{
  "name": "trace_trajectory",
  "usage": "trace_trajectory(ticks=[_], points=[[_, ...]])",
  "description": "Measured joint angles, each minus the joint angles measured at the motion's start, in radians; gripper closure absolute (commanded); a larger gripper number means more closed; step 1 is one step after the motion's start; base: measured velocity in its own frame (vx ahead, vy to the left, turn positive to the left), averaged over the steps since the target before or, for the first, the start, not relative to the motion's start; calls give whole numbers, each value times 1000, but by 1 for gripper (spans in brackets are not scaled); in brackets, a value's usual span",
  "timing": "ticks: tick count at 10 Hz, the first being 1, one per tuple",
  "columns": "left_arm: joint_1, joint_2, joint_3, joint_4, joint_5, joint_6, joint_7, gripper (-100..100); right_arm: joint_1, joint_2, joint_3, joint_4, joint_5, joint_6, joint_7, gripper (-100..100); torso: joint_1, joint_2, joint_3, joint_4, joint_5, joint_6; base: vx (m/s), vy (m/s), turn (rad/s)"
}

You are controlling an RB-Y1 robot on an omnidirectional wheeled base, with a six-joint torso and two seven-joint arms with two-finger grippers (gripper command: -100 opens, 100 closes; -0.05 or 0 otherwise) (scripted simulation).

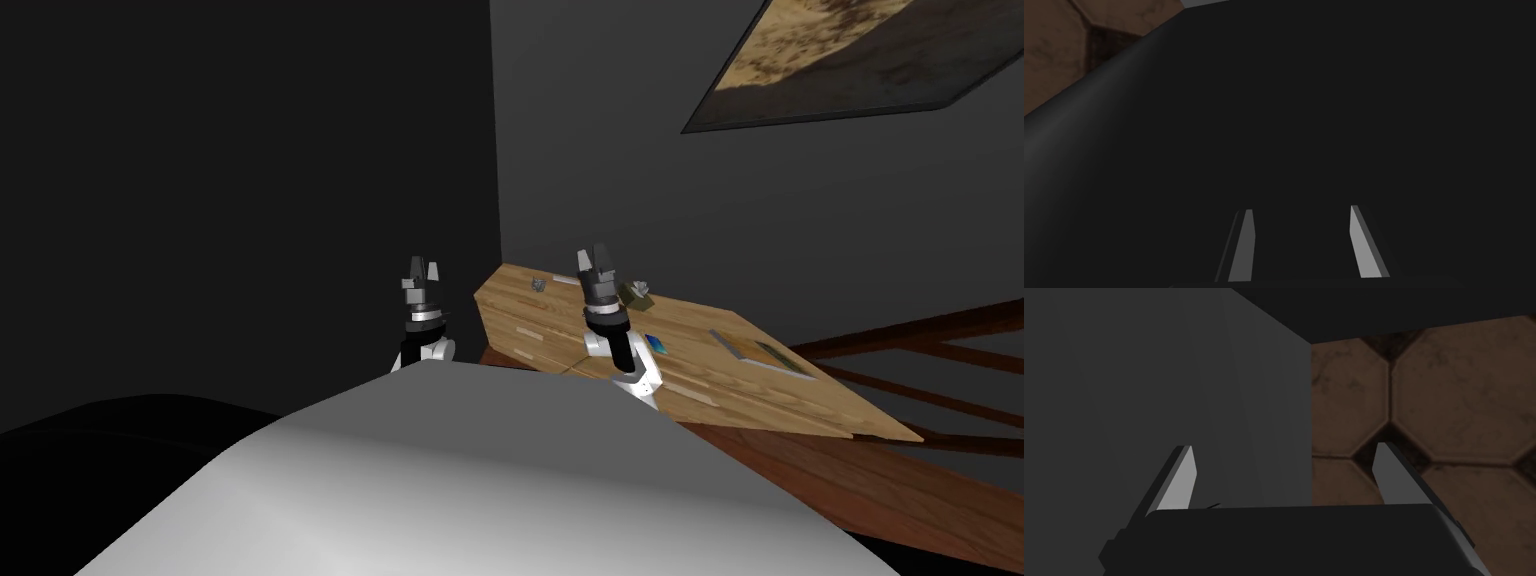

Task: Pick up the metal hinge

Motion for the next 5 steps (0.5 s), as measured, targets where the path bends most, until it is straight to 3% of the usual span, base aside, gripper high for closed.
trace_trajectory(ticks=[5], points=[[0, 0, 0, 0, 0, 0, 0, 0, -129, -93, 12, 85, 100, -72, -84, -100, 2, -1, 0, 0, 0, 1, -29, -62, 165]])
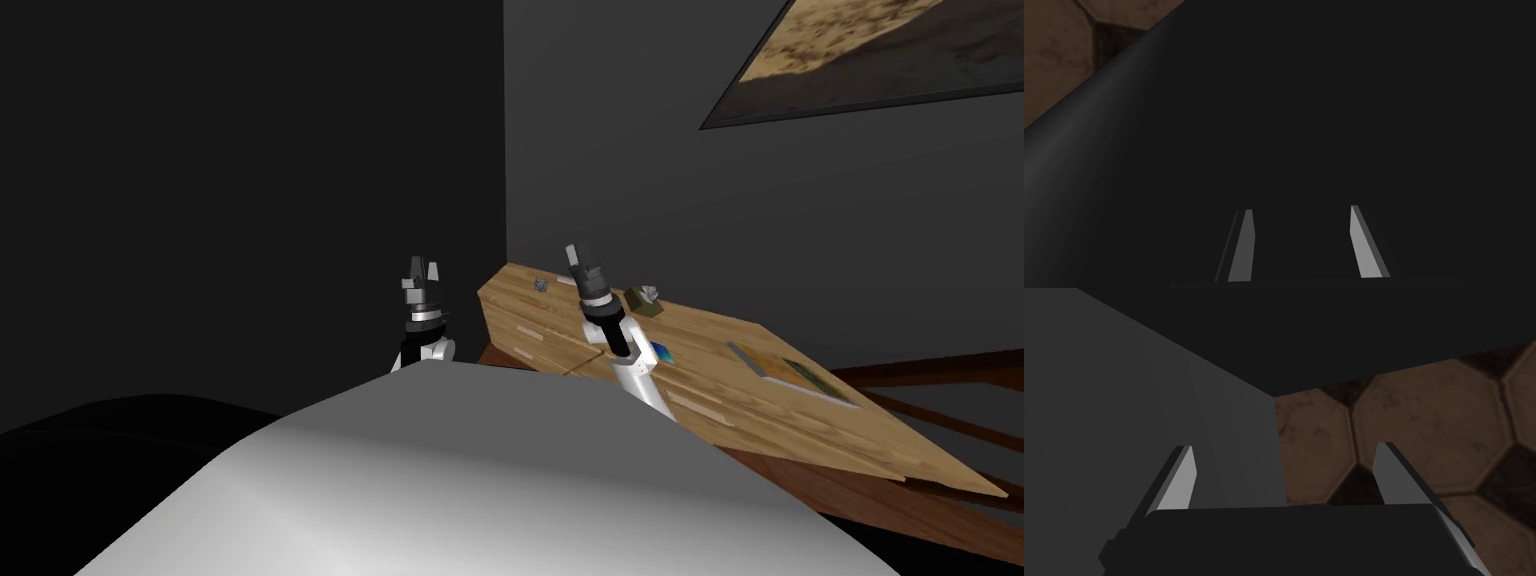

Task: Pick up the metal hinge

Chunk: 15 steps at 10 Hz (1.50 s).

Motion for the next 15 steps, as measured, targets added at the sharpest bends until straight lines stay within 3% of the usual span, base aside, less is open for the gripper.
trace_trajectory(ticks=[10, 15], points=[[0, 0, 0, 0, 0, 0, 0, 0, -276, -201, 56, 214, 258, -159, -181, -100, 1, 0, 0, 0, 0, 0, -34, -53, 164], [0, 0, 0, 0, 0, 0, 0, 0, -413, -305, 101, 340, 407, -242, -273, -100, 3, -1, -1, 0, 1, 0, -29, -31, 151]])
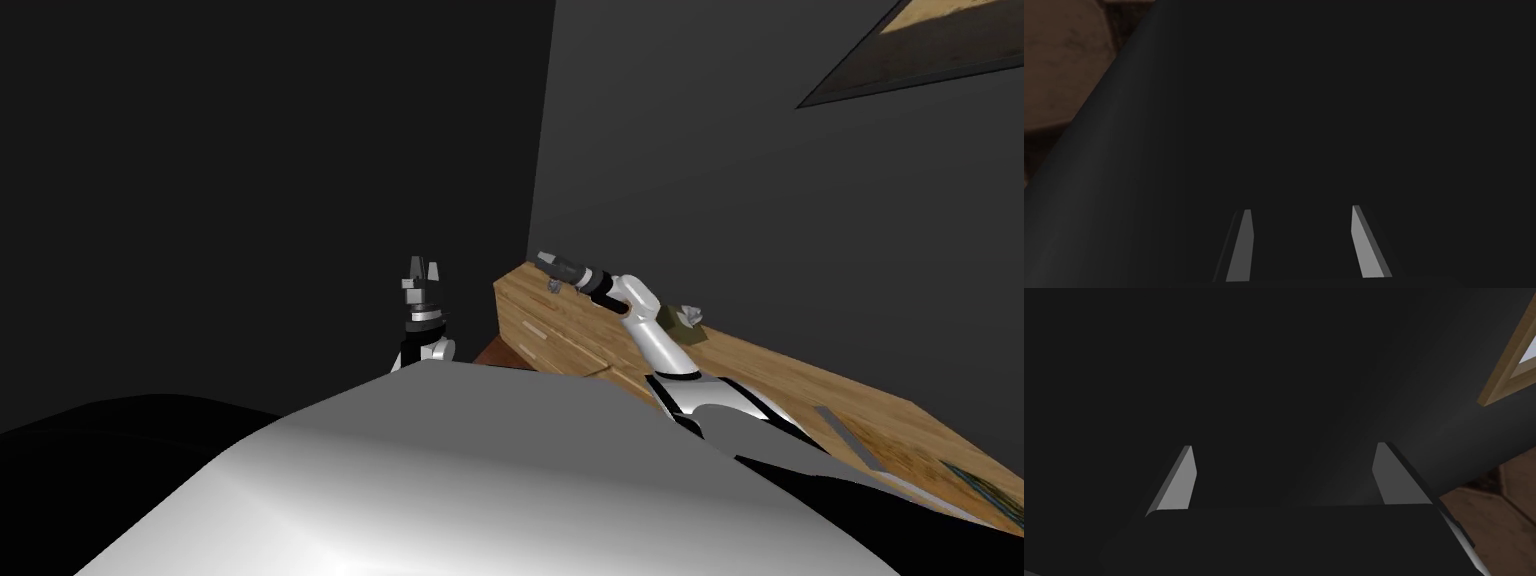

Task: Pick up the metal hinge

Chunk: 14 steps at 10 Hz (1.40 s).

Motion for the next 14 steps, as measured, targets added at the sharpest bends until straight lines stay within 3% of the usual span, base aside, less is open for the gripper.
trace_trajectory(ticks=[6, 11, 14], points=[[0, 0, 0, 0, 0, 0, 0, 0, -160, -104, 63, 191, 181, -105, -88, -100, 1, -1, -1, 0, 0, 0, -15, -16, 149], [0, 0, 0, 0, 0, 0, 0, 0, -232, -162, 94, 281, 303, -147, -146, -100, 1, -2, -1, 0, 0, 1, -1, 0, 87], [0, 0, 0, 0, 0, 0, 0, 0, -305, -212, 131, 364, 384, -196, -185, -100, 2, -2, -1, 0, 0, 0, 5, 2, 128]])
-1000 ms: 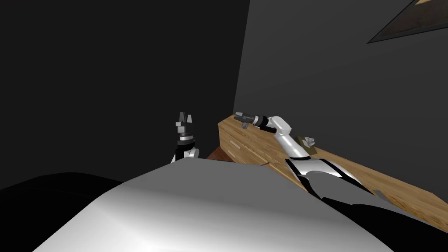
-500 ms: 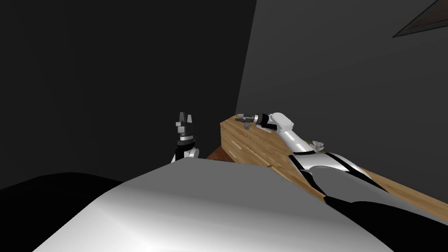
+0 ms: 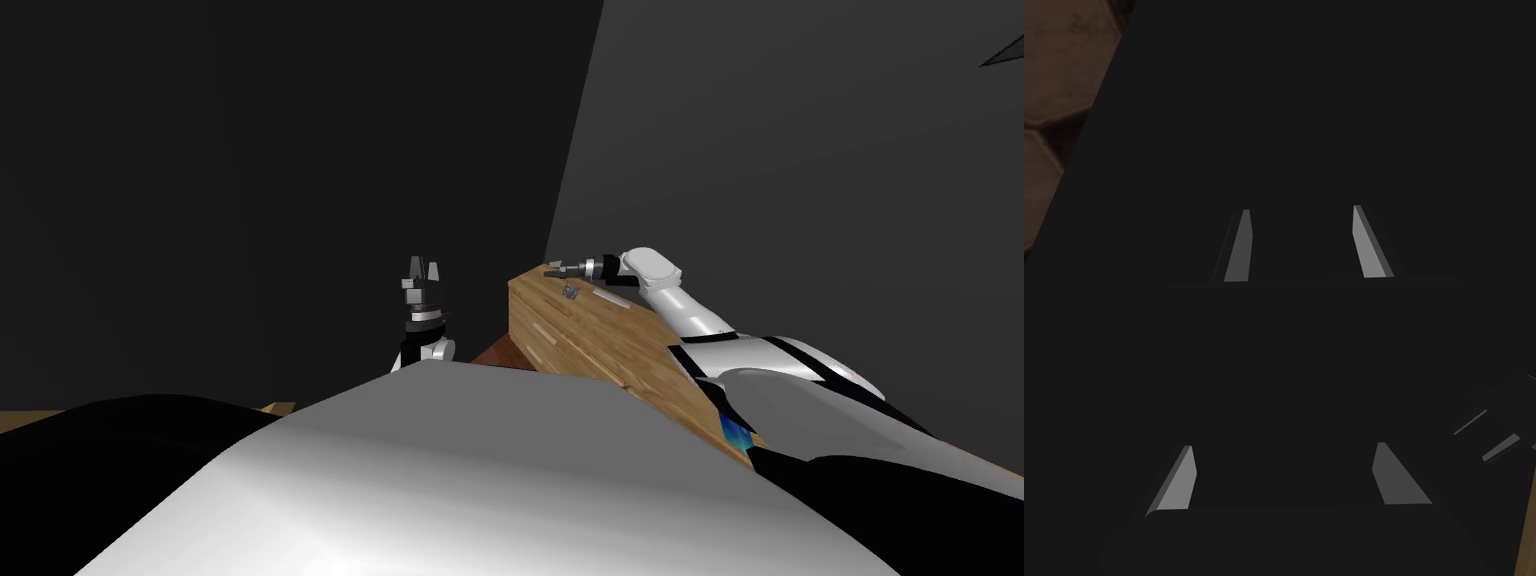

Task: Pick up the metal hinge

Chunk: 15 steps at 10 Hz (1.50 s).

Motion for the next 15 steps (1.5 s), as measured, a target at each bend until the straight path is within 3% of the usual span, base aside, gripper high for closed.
trace_trajectory(ticks=[2, 5, 6, 7, 9, 10, 14, 15], points=[[0, 0, 0, 0, 0, 0, 0, 0, -14, -11, 12, 42, 45, -13, -11, -100, -1, 0, 0, 0, 0, 1, 7, 5, 61], [0, 0, 0, 0, 0, 0, 0, 0, -89, -45, 54, 160, 128, -64, -31, -100, 0, -1, 0, 0, 0, 0, 14, 9, 118], [0, 0, 0, 0, 0, 0, 0, 0, -84, -65, 61, 152, 160, -64, -60, -100, 0, 0, 0, 0, 0, 1, 8, 4, -36], [0, 0, 0, 0, 0, 0, 0, 0, -92, -64, 64, 179, 172, -68, -63, -100, 0, 0, 0, 0, 0, 1, 14, 13, 132], [0, 0, 0, 0, 0, 0, 0, 0, -138, -74, 91, 267, 223, -102, -55, -100, 0, -1, 0, 0, 0, 1, 24, 15, 116], [0, 0, 0, 0, 0, 0, 0, 0, -160, -100, 104, 296, 249, -122, -77, -100, 1, -1, -1, 0, 0, 1, 25, 13, 61], [0, 0, 0, 0, 0, 0, 0, 0, -184, -126, 141, 374, 344, -148, -110, -100, 0, 0, 0, 0, 0, 1, 20, 14, 68], [0, 0, 0, 0, 0, 0, 0, 0, -209, -131, 158, 406, 373, -162, -117, -100, 0, -1, 0, 0, 0, 1, 24, 12, 68]])
